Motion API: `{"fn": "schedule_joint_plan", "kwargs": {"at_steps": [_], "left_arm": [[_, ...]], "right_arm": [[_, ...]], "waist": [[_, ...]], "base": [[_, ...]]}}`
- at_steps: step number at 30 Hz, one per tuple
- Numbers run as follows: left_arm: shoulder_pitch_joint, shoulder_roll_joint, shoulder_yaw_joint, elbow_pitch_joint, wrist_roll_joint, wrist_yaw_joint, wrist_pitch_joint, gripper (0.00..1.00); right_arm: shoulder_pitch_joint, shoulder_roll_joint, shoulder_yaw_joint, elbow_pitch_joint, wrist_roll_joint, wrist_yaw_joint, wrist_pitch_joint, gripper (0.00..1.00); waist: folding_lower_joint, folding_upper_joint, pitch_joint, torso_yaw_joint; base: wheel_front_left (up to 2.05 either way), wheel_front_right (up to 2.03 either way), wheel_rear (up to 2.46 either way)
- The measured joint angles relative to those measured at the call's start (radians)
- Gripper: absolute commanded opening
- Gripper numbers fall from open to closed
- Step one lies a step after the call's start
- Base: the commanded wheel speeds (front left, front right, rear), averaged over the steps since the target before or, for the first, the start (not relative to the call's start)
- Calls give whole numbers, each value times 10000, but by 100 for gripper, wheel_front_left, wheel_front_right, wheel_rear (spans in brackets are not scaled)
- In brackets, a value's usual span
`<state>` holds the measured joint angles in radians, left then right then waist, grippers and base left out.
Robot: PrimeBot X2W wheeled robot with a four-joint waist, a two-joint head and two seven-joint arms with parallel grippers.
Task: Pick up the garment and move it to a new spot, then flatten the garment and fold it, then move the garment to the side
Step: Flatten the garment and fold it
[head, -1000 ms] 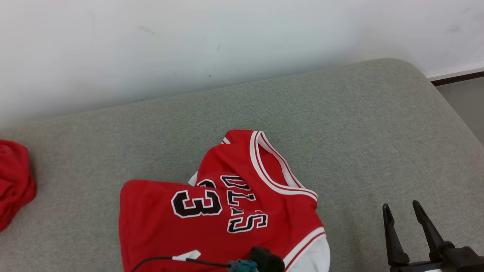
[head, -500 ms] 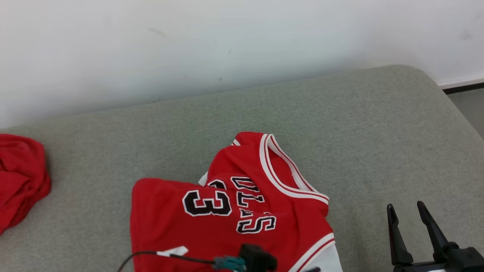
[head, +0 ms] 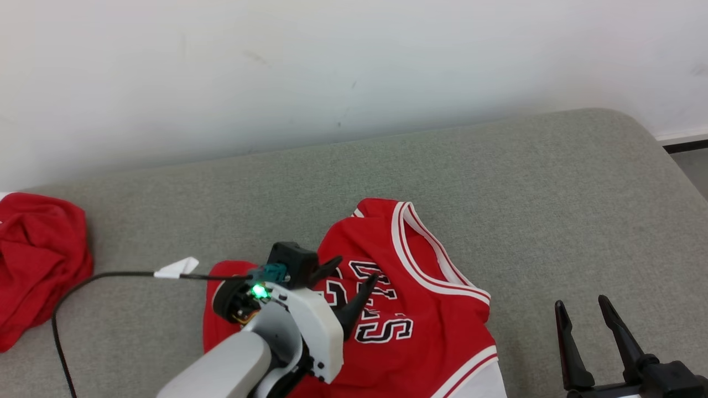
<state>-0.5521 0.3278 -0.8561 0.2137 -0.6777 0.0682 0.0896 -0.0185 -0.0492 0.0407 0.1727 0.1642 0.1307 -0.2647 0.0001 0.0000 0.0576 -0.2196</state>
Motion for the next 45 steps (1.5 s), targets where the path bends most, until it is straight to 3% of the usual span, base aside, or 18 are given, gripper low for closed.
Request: {"fn": "schedule_joint_plan", "kwargs": {"at_steps": [3, 8, 16, 17, 18, 21, 29, 43, 44, 45], "left_arm": [[-554, 197, -150, 594, 138, -148, 673, 100], [-1054, 458, -598, 1513, 65, -815, 1948, 100], [-1265, 510, -1032, 3080, 228, -1220, 2155, 100], [-1268, 447, -1091, 3264, 253, -1256, 2157, 22], [-1290, 405, -1193, 3404, 278, -1323, 2178, 0], [-1456, 370, -1193, 3710, 305, -1381, 2134, 0], [-2137, 44, -255, 4537, 420, -148, 186, 0], [-3674, -98, 587, 6803, 619, 723, -2013, 0], [-3680, -167, 596, 6947, 614, 663, -2167, 34], [-3673, -263, 614, 7078, 581, 598, -2301, 87]], "right_arm": [[-6, -2, 6, -4, -4, 0, 0, 100], [-26, -2, 4, -40, -2, 0, 0, 100], [-209, -4, 71, -115, 111, 0, 0, 100], [-211, -2, 79, -119, 123, 0, 0, 100], [-220, -4, 79, -125, 125, 0, 0, 100], [-299, -2, 13, -157, 127, 0, 0, 100], [-434, -6, -13, -217, 119, 0, 0, 100], [-639, -2, 261, -96, 63, 0, 0, 100], [-639, -2, 267, -81, 61, 0, 0, 100], [-638, 0, 263, -63, 59, 0, 0, 100]], "waist": [[0, 0, 89, -129], [0, 0, 313, -351], [0, 0, 796, -589], [0, 0, 863, -607], [0, 0, 927, -621], [-1, 0, 1078, -644], [0, 0, 1325, -587], [0, 0, 1383, -873], [0, 0, 1356, -881], [0, 0, 1321, -884]], "base": [[0, 0, 0], [0, 0, 0], [0, 0, 0], [0, 0, 0], [0, 0, 0], [0, 0, 0], [0, 0, 0], [0, 0, 0], [0, 0, 0], [0, 0, 0]]}}
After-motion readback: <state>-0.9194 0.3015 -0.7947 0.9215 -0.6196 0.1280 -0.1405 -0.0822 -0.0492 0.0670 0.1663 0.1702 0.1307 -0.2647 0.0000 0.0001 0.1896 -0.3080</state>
